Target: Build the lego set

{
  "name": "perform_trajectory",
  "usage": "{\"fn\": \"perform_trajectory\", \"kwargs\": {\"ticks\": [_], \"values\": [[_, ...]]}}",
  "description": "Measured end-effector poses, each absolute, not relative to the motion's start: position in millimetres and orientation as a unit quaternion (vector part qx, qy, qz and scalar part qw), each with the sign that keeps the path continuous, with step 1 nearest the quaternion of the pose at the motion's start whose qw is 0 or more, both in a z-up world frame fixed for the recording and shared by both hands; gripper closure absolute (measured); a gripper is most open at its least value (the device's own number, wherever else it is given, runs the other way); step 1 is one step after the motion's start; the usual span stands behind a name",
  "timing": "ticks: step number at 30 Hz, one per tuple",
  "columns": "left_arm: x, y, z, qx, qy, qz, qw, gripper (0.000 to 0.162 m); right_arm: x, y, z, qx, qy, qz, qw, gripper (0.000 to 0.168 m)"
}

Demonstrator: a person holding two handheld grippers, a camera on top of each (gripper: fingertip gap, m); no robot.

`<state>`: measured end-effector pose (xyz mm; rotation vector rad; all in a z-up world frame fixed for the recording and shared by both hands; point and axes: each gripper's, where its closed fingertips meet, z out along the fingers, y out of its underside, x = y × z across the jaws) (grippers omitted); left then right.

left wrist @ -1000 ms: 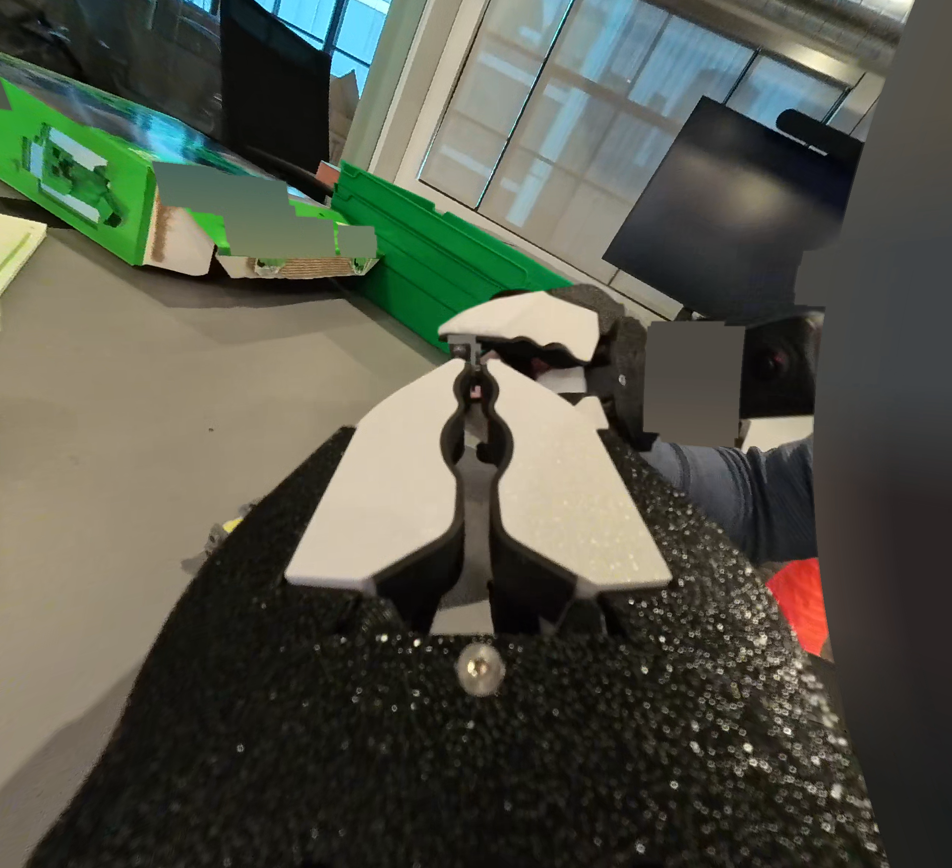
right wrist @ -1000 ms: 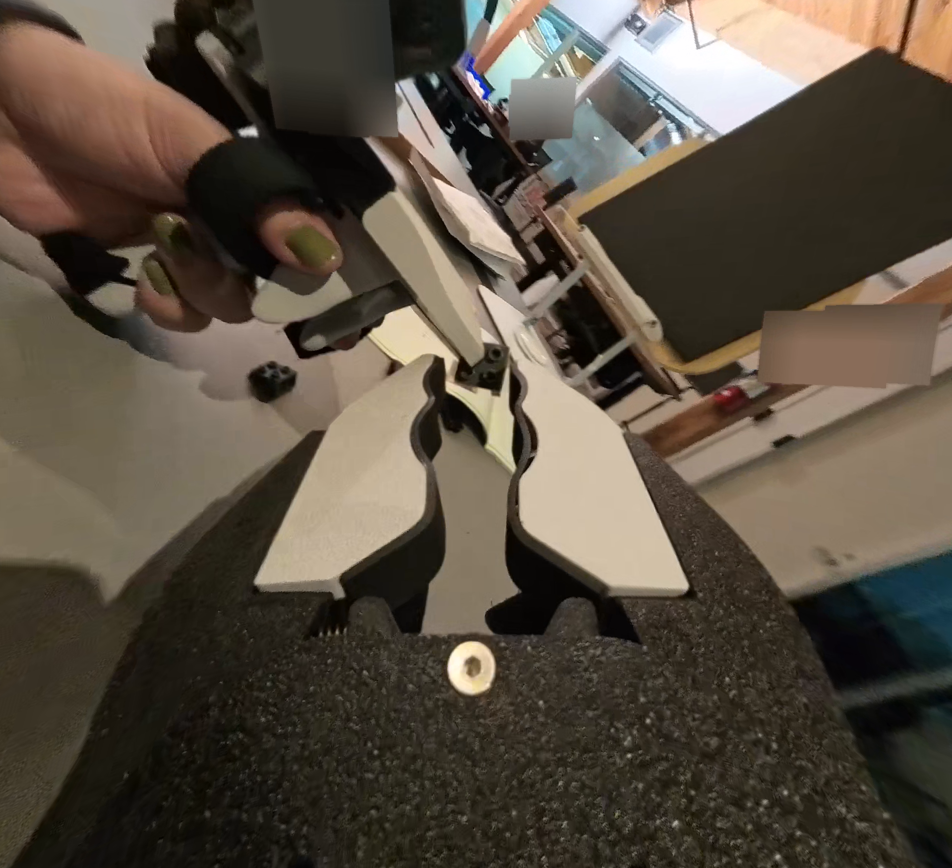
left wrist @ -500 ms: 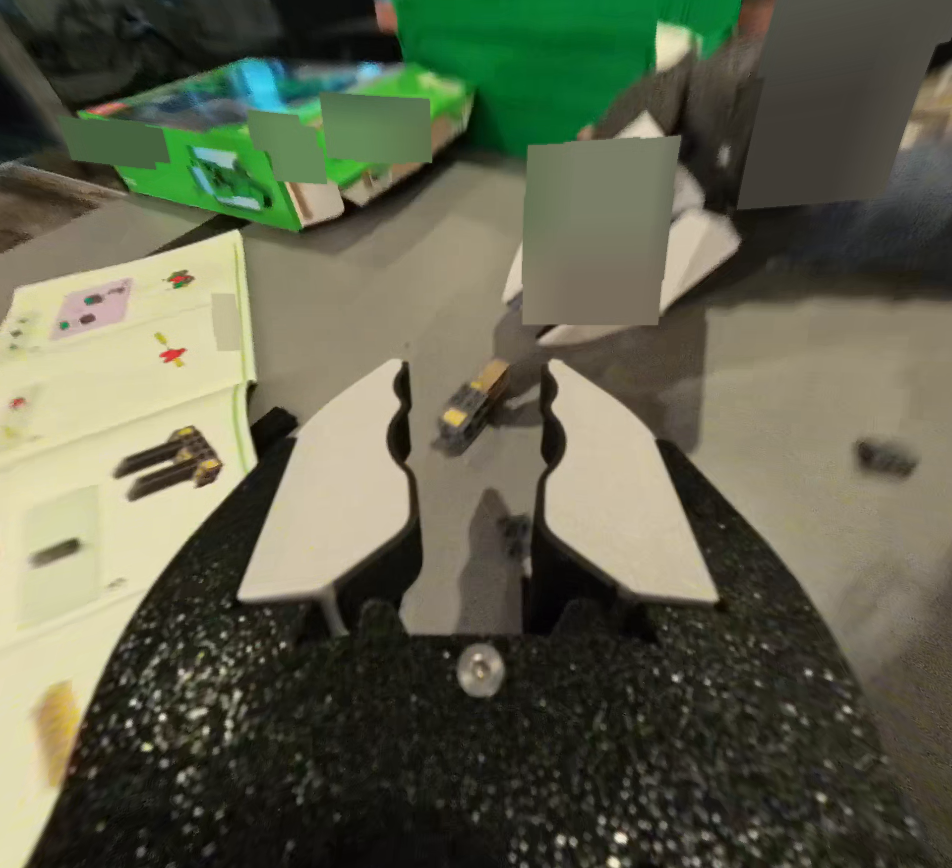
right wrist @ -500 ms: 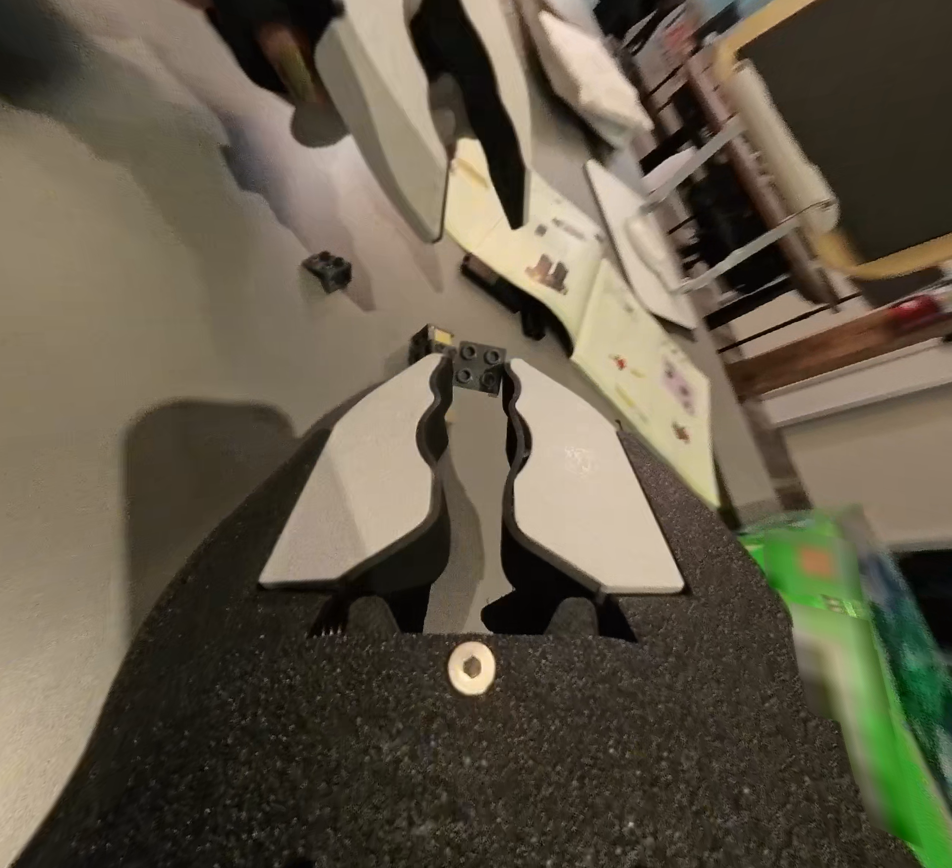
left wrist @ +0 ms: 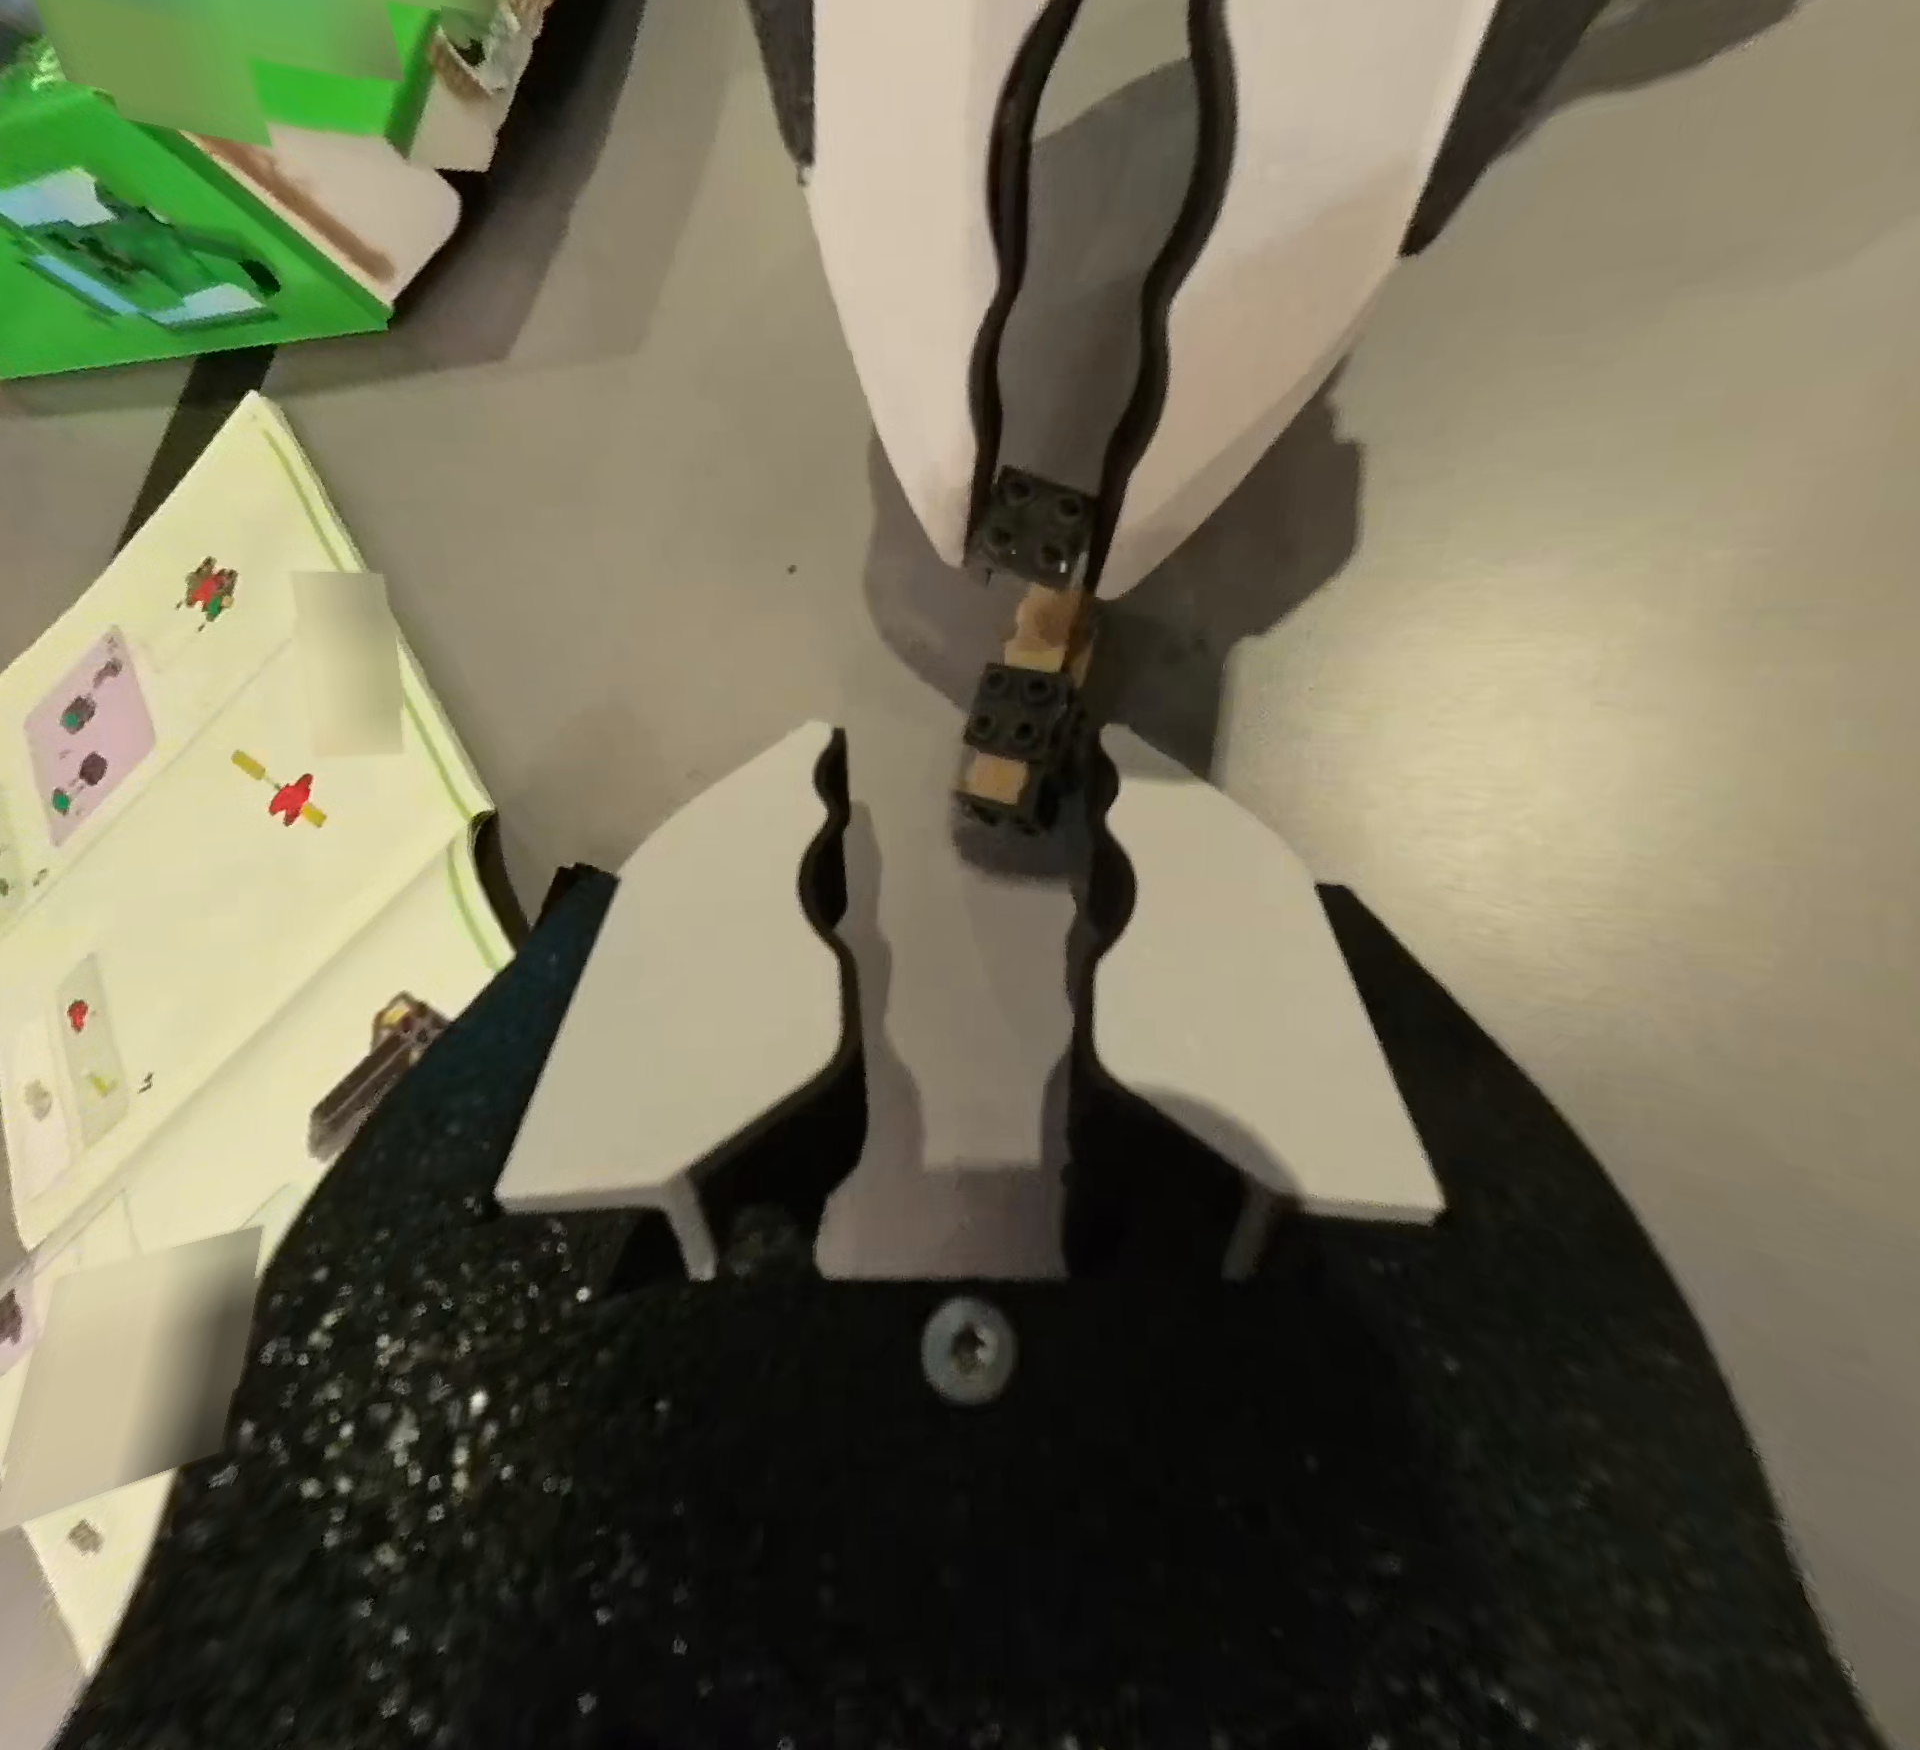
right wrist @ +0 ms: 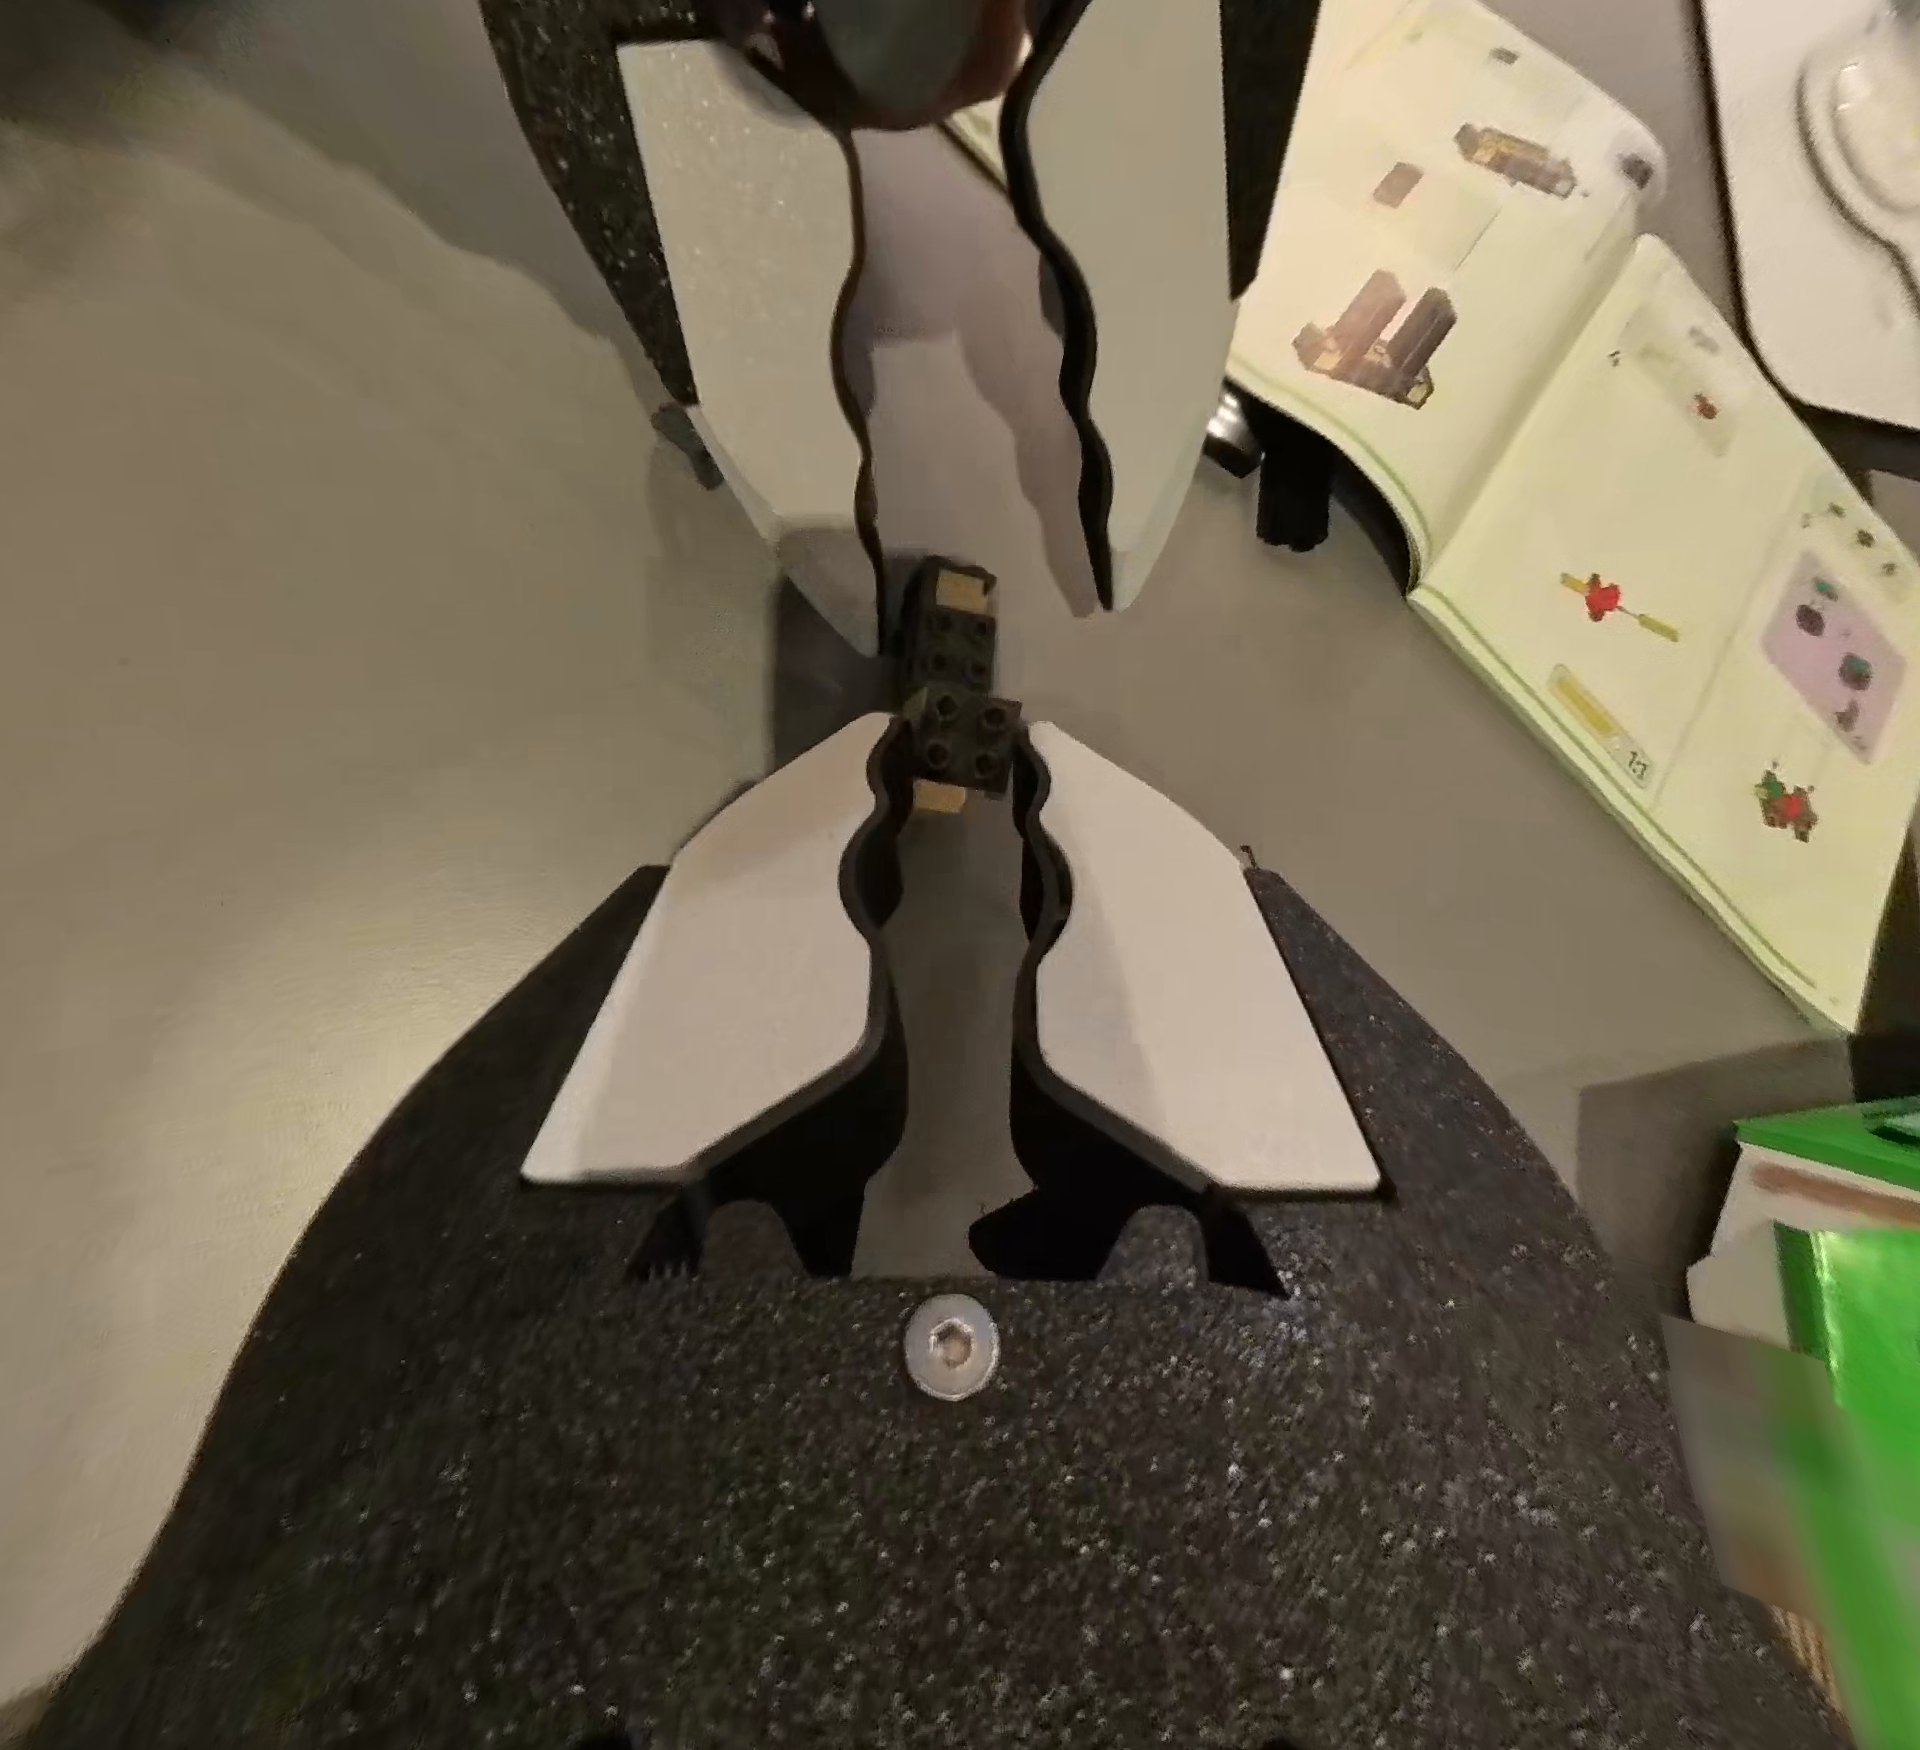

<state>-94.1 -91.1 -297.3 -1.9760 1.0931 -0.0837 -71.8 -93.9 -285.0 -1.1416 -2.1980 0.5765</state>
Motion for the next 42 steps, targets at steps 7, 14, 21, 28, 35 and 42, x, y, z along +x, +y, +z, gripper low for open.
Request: {"fn": "perform_trajectory", "kwargs": {"ticks": [7,14,21,28,35,42], "values": [[-91,-91,-308,-0.792,0.446,-0.023,0.416,0.136,-73,-93,-294,-0.408,-0.850,0.196,0.270,0.151],[-91,-92,-309,-0.797,0.433,-0.027,0.420,0.139,-75,-94,-287,-0.397,-0.845,0.238,0.268,0.151],[-88,-97,-310,-0.812,0.398,-0.065,0.421,0.135,-60,-115,-238,-0.363,-0.748,0.511,0.218,0.151],[-88,-96,-308,-0.809,0.386,-0.074,0.438,0.136,-62,-94,-252,-0.390,-0.762,0.452,0.251,0.151],[-91,-97,-307,-0.812,0.381,-0.073,0.435,0.128,-68,-87,-268,-0.415,-0.775,0.394,0.266,0.151],[-98,-93,-295,-0.795,0.363,-0.060,0.482,0.122,-34,-70,-302,-0.570,-0.756,0.220,0.236,0.151]]}}
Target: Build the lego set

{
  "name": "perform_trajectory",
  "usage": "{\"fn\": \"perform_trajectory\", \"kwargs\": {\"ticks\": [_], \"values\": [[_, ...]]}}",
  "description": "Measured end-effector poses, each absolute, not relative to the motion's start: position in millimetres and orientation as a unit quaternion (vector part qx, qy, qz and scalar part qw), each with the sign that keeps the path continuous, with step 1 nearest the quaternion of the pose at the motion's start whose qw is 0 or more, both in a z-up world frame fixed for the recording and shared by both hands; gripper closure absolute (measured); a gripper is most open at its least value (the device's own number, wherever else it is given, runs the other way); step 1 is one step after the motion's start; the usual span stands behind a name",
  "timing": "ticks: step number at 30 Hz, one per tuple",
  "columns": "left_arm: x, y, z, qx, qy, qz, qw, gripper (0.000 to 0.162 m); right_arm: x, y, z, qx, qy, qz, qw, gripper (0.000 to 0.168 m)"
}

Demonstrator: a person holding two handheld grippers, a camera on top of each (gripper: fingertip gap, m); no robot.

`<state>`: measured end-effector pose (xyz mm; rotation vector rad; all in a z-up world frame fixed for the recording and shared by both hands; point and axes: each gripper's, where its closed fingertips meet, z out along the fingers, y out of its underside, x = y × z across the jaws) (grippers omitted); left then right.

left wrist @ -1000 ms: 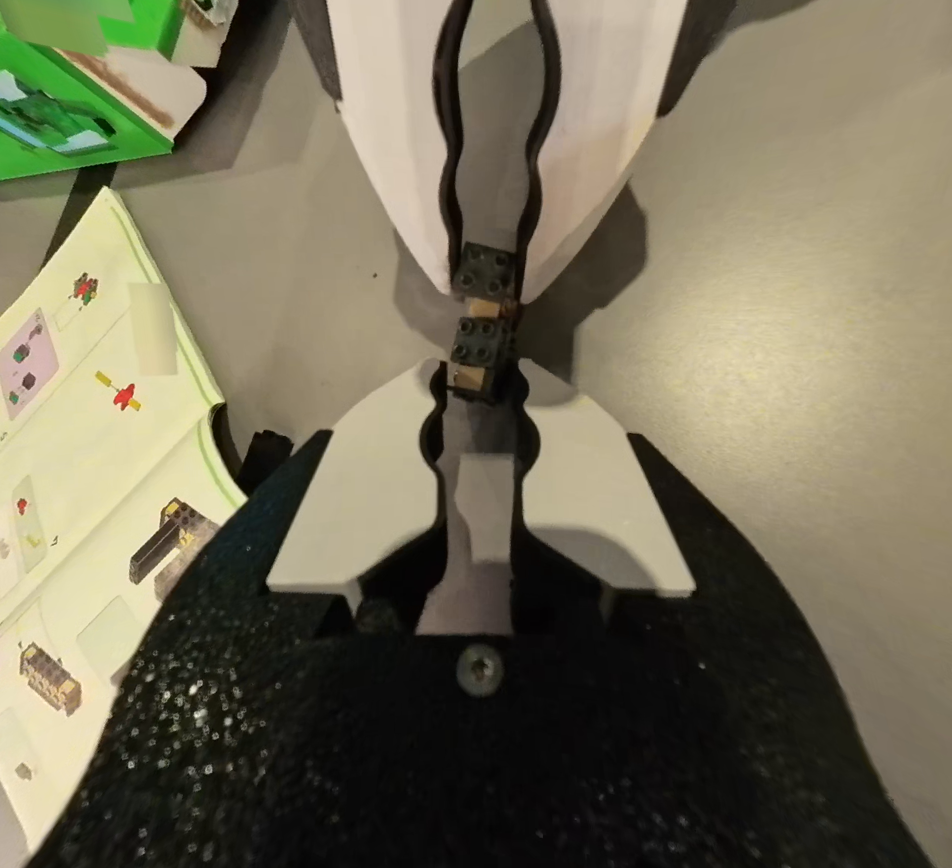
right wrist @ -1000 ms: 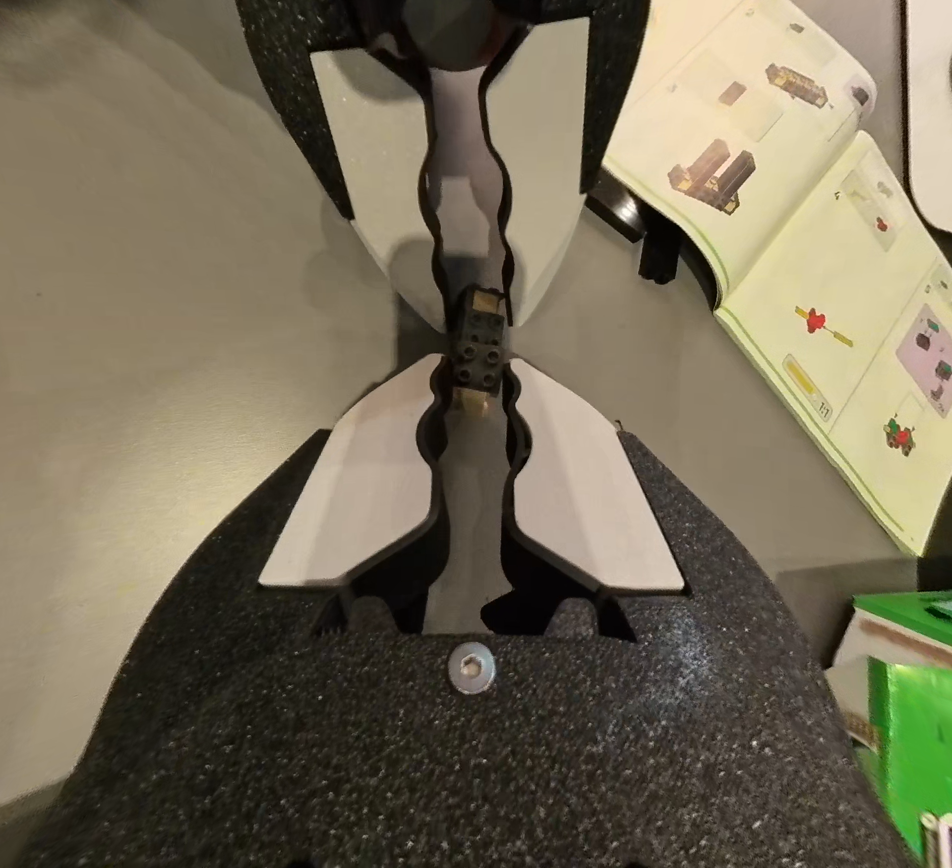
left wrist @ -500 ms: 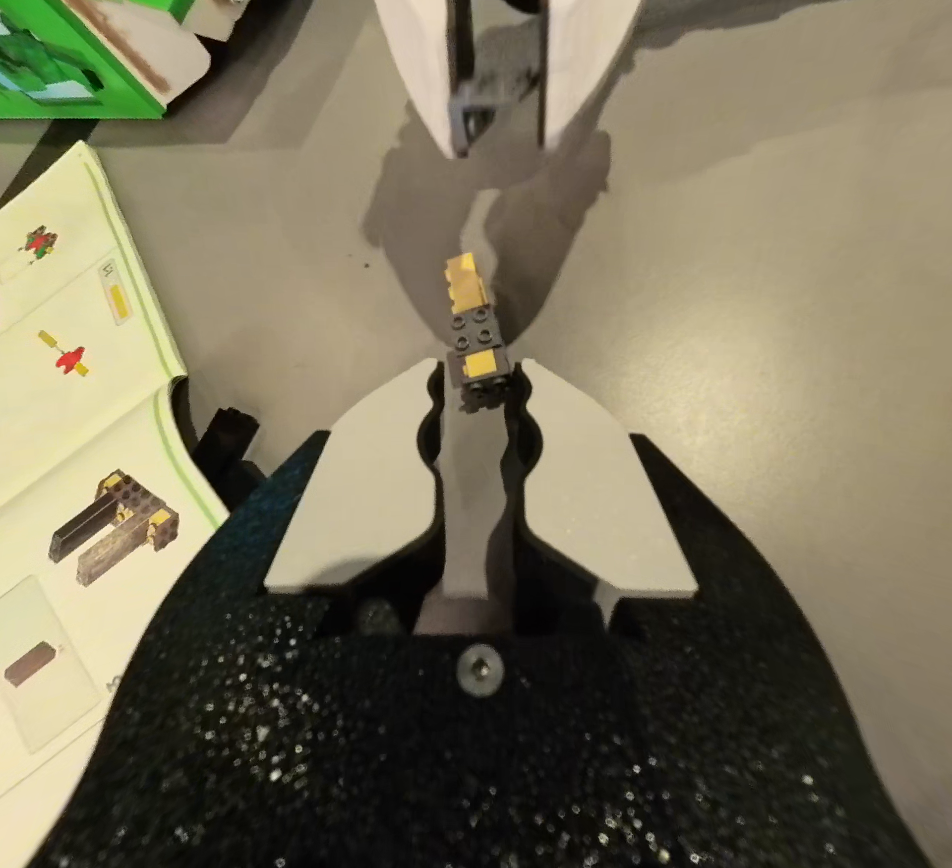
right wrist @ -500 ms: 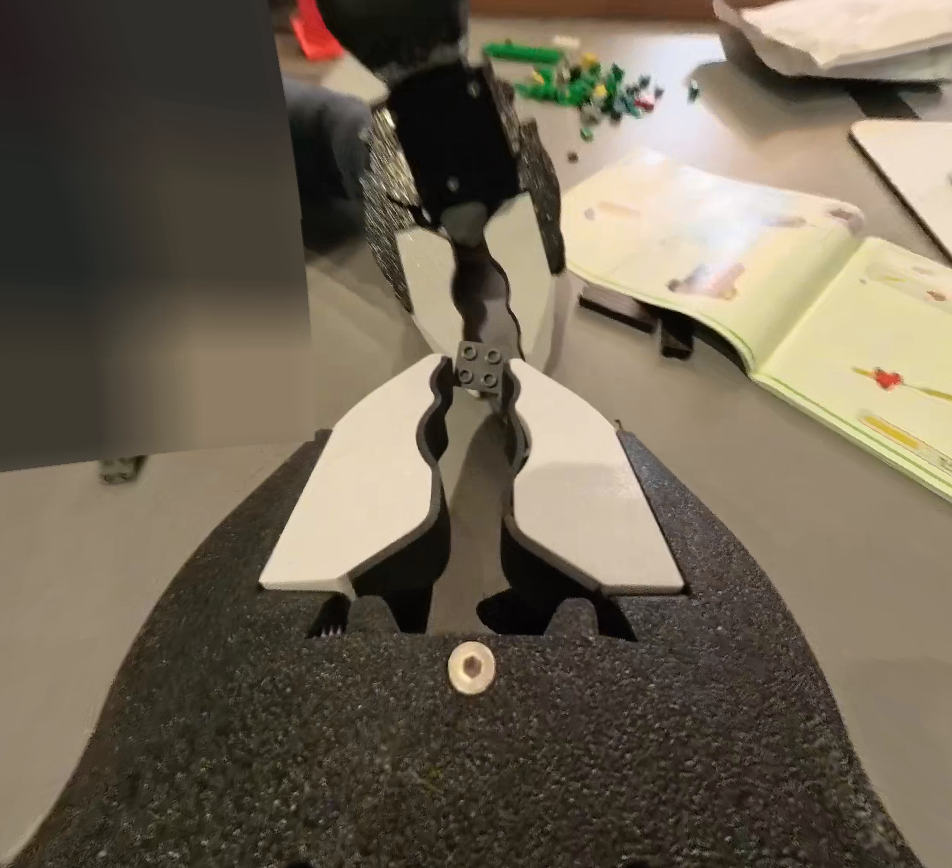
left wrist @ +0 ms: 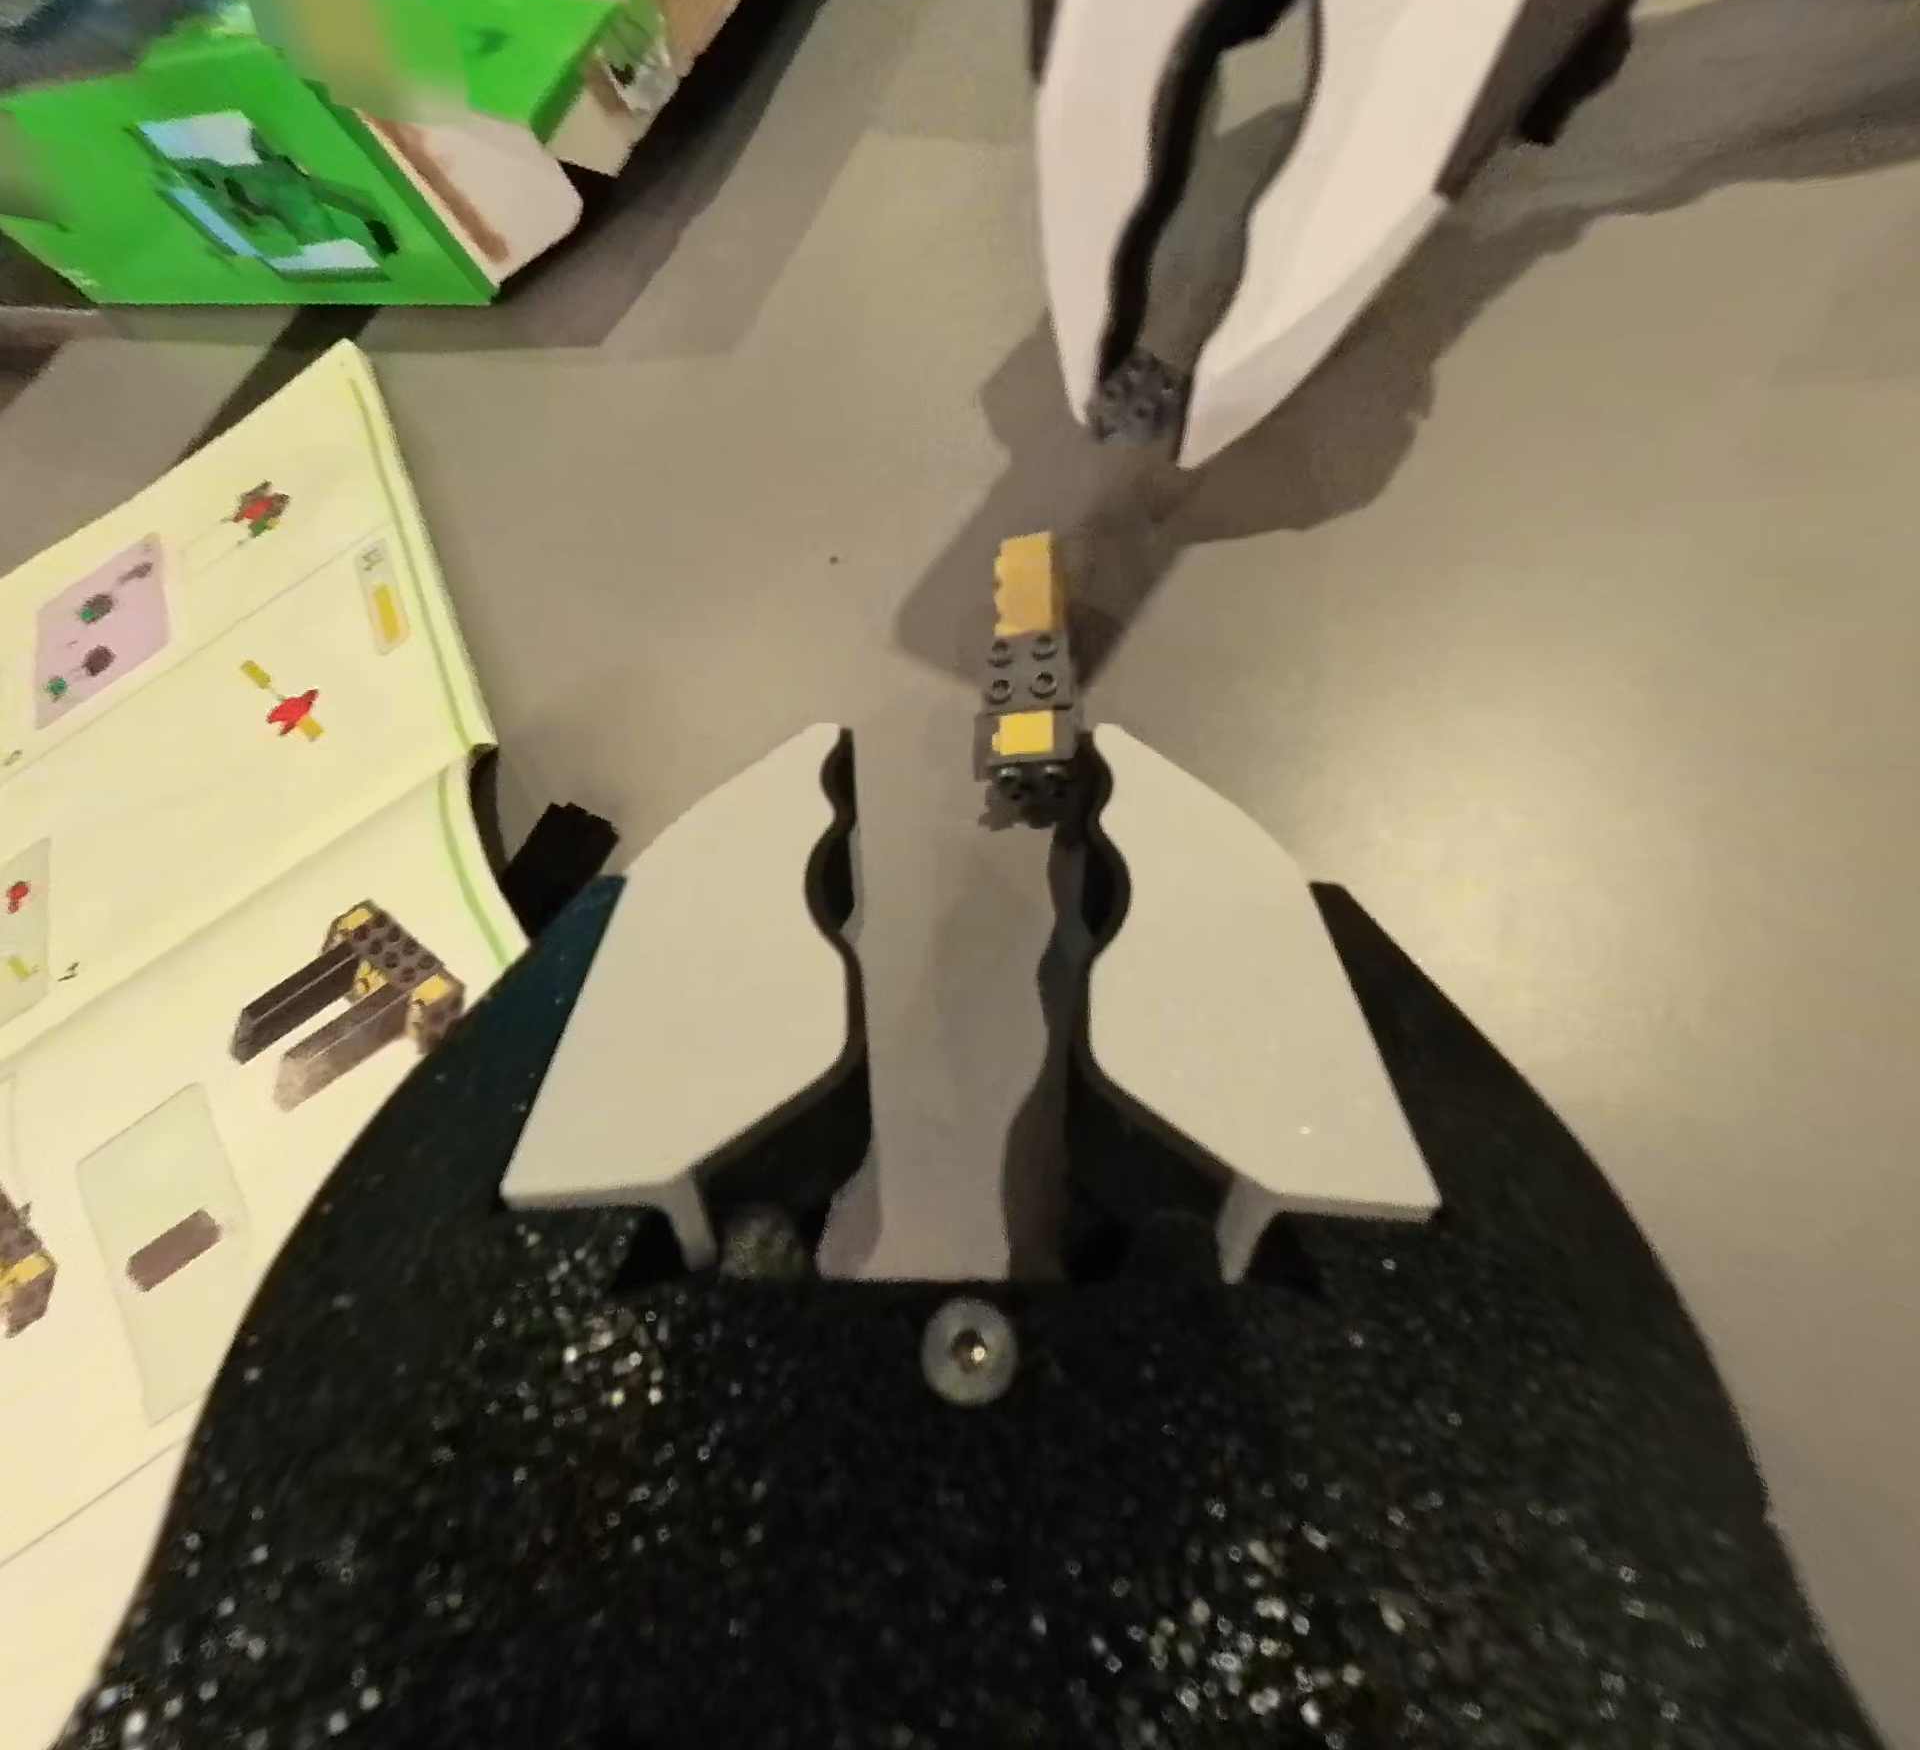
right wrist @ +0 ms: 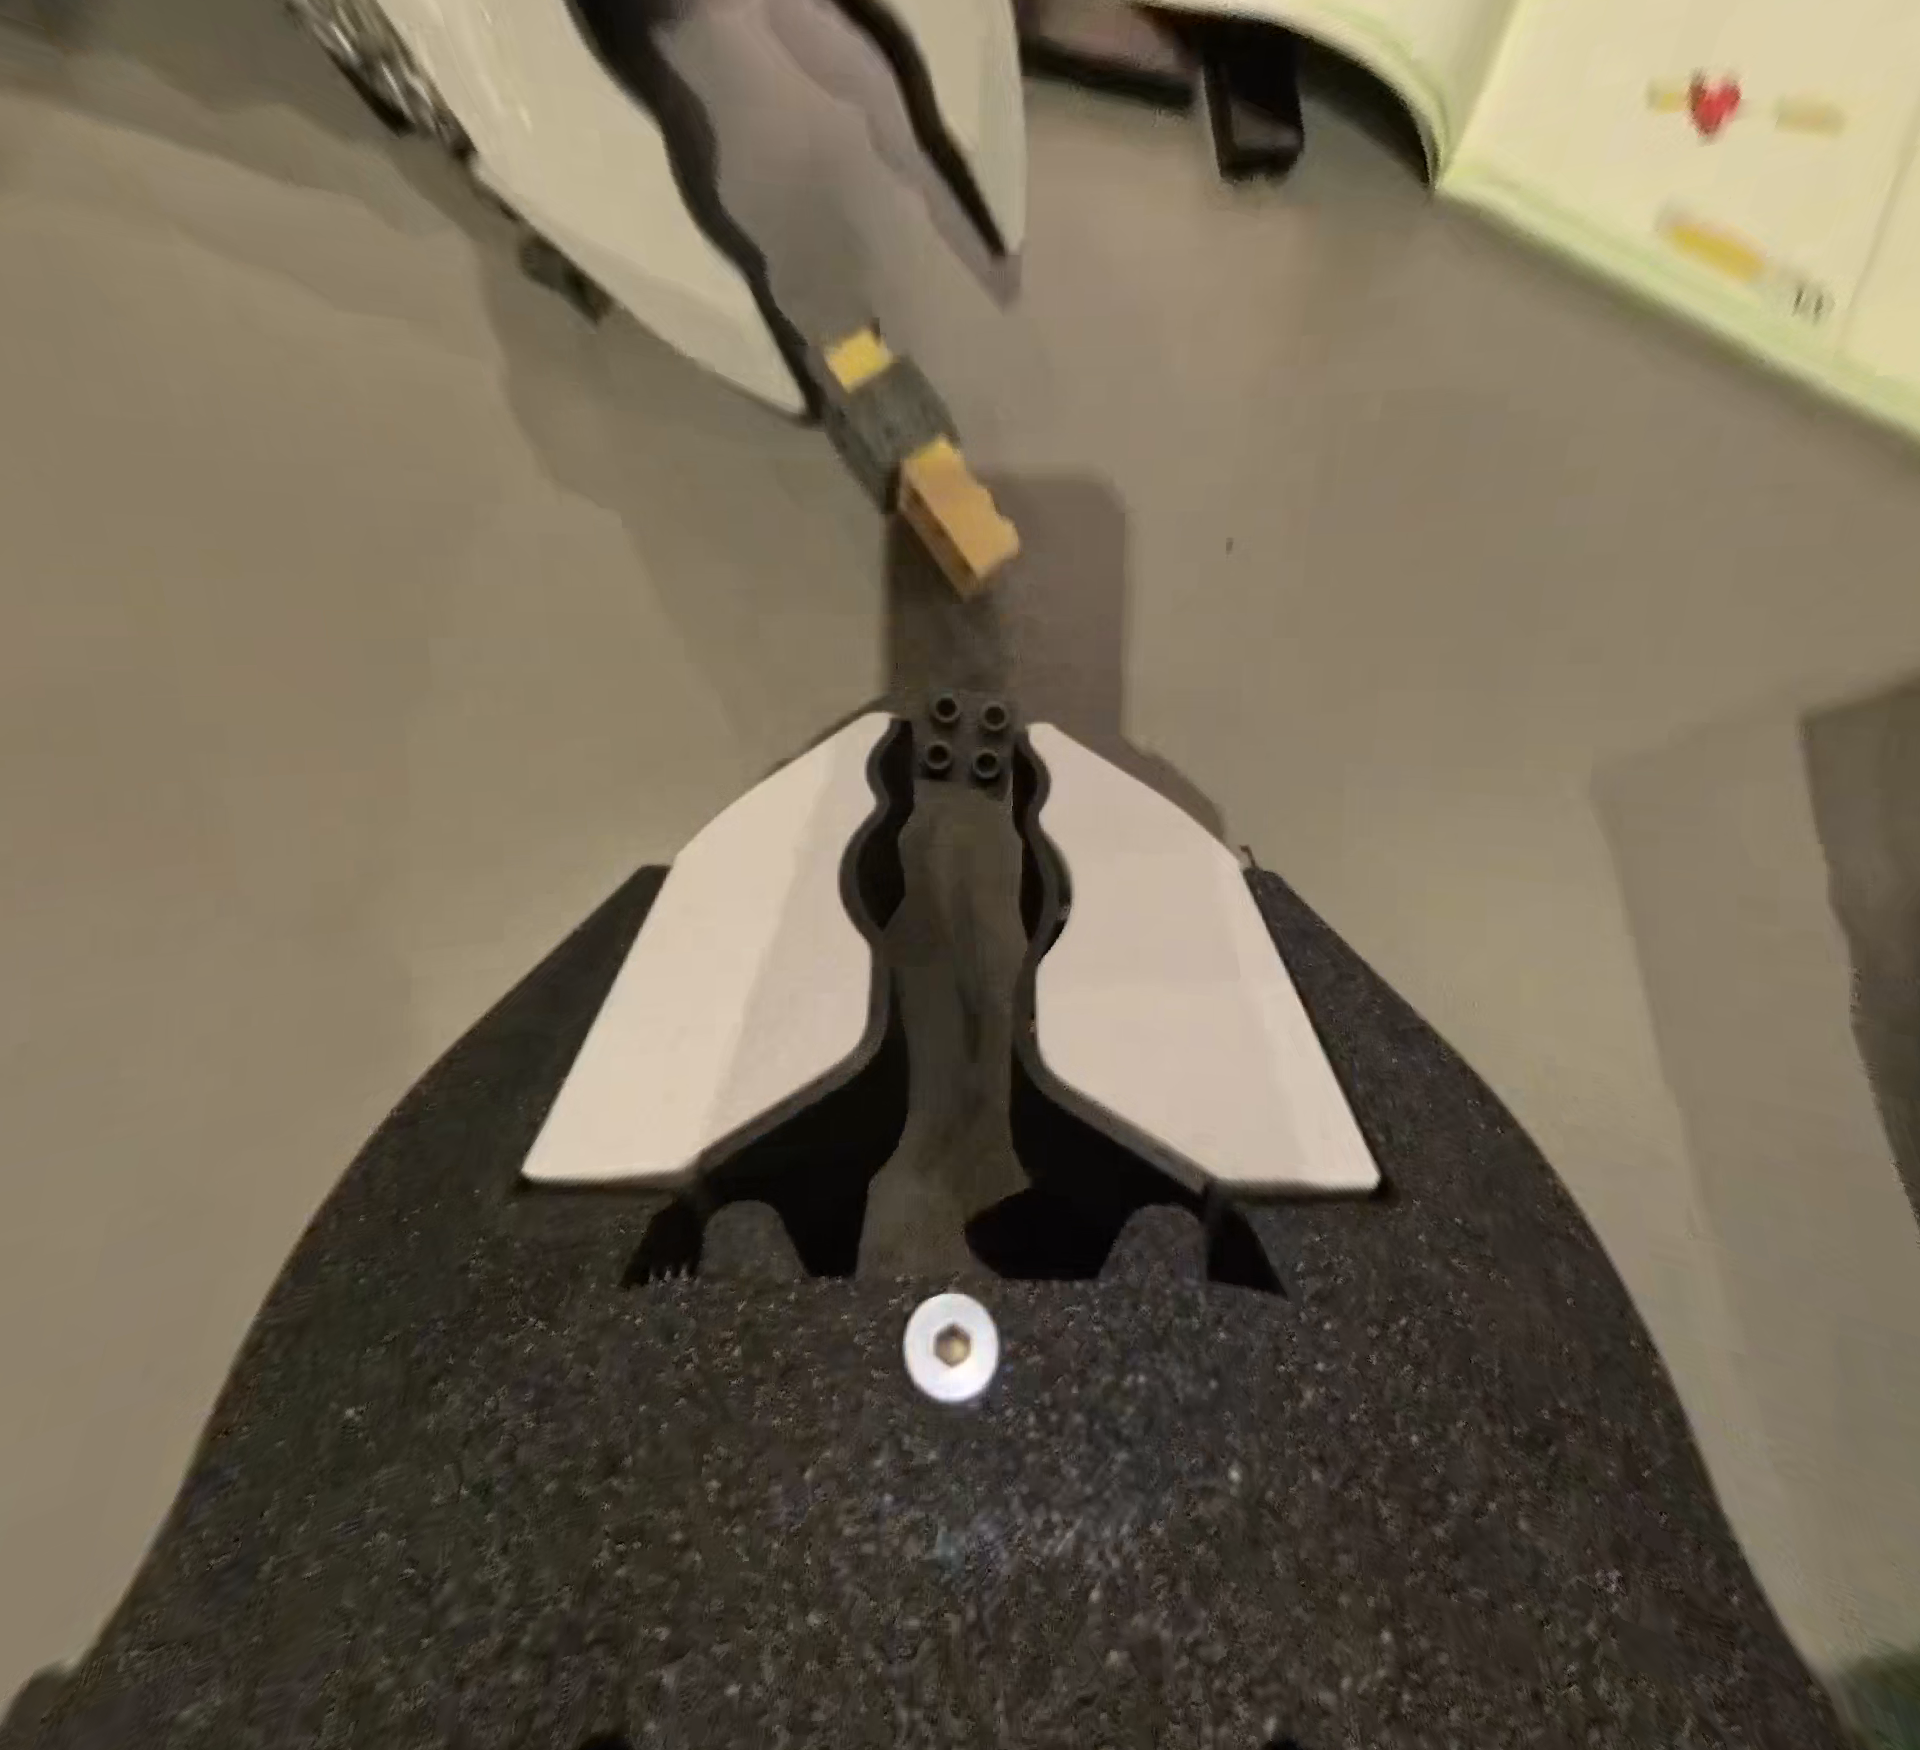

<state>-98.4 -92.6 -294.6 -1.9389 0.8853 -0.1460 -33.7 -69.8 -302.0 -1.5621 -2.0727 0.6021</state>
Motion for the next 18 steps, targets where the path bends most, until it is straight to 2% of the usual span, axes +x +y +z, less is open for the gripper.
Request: {"fn": "perform_trajectory", "kwargs": {"ticks": [6,8,10,18], "values": [[-100,-92,-290,-0.787,0.361,-0.049,0.499,0.122,-25,-77,-312,-0.586,-0.754,0.170,0.244,0.150],[-100,-93,-291,-0.787,0.364,-0.045,0.496,0.122,-24,-80,-311,-0.587,-0.752,0.179,0.241,0.139],[-100,-93,-292,-0.787,0.366,-0.043,0.495,0.122,-21,-83,-309,-0.583,-0.753,0.190,0.239,0.135],[-104,-93,-291,-0.790,0.357,-0.052,0.495,0.123,-10,-89,-309,-0.568,-0.753,0.219,0.248,0.139]]}}
